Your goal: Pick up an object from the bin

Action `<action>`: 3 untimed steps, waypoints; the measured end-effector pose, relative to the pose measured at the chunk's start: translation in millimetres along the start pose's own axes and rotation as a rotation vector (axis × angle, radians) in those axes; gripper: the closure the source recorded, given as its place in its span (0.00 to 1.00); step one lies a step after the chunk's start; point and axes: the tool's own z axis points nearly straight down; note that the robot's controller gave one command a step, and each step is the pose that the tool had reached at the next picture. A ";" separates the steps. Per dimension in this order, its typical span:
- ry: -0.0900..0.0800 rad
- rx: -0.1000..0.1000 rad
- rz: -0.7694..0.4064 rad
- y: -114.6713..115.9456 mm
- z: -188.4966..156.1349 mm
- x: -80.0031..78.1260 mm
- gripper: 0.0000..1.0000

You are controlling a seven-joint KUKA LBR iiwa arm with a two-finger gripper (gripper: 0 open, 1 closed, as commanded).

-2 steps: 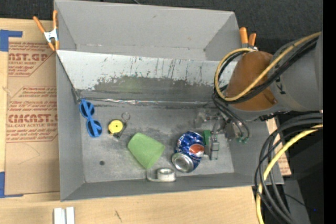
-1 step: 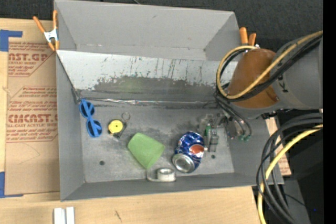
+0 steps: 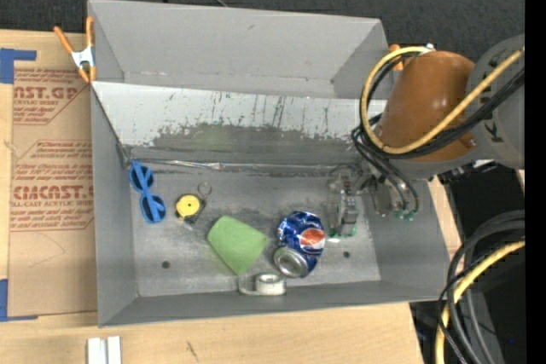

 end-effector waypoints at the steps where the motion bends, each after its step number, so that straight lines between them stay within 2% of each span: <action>1: -0.002 0.002 -0.060 11.9 -53.9 -20.8 1.00; 2: 0.005 0.002 -0.059 11.4 -50.5 -19.0 0.00; 3: 0.018 0.001 -0.060 11.7 58.0 30.1 0.00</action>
Offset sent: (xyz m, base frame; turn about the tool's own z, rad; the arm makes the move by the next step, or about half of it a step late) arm 0.0181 0.0106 0.0507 -0.0587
